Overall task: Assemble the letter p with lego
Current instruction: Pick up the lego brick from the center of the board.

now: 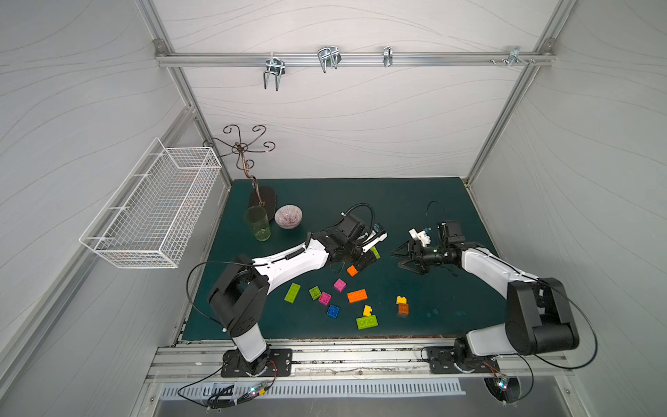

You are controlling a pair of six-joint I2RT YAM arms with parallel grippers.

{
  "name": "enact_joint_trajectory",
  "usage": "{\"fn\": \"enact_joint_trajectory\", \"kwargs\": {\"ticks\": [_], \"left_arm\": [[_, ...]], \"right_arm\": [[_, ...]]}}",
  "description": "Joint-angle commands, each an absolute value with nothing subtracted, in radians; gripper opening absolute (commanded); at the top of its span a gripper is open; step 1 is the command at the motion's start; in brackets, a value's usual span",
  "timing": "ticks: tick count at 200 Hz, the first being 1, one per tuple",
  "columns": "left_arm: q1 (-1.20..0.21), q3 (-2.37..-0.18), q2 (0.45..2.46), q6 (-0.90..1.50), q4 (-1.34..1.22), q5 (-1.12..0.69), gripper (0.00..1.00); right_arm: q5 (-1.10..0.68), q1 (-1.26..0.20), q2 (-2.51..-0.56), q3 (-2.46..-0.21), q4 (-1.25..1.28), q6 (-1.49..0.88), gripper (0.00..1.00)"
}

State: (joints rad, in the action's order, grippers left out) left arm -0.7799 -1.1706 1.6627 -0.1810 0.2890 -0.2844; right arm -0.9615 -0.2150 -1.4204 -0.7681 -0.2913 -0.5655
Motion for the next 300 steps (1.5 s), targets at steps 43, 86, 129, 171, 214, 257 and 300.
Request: {"fn": "enact_joint_trajectory", "kwargs": {"ticks": [43,86,129,171,214,257,300], "left_arm": [[-0.779,-1.129,1.602,-0.163,0.232,-0.335,0.33],[-0.781,-1.090,1.541,-0.142,0.204,-0.354,0.34],[-0.784,-1.082,1.525,-0.140,0.205,-0.360,0.33],[-0.785,-1.074,1.524,-0.140,0.202,-0.359,0.33],[-0.785,-1.065,1.514,-0.137,0.196,-0.363,0.33],[-0.784,-1.057,1.501,-0.133,0.189,-0.366,0.34],[-0.785,-1.041,1.473,-0.110,0.189,-0.333,0.52]], "right_arm": [[-1.039,-0.323,-1.434,-0.880,-0.336,-0.551,0.73],[-1.035,-0.346,-1.489,-0.938,-0.403,-0.501,0.63],[-1.037,-0.410,-1.528,-0.972,-0.419,-0.487,0.57],[-1.043,-0.430,-1.542,-0.988,-0.422,-0.486,0.42],[-1.040,-0.434,-1.547,-1.002,-0.435,-0.477,0.36],[-1.034,-0.452,-1.569,-1.026,-0.445,-0.467,0.44],[-0.991,-0.463,-1.572,-1.041,-0.462,-0.453,0.10]]}}
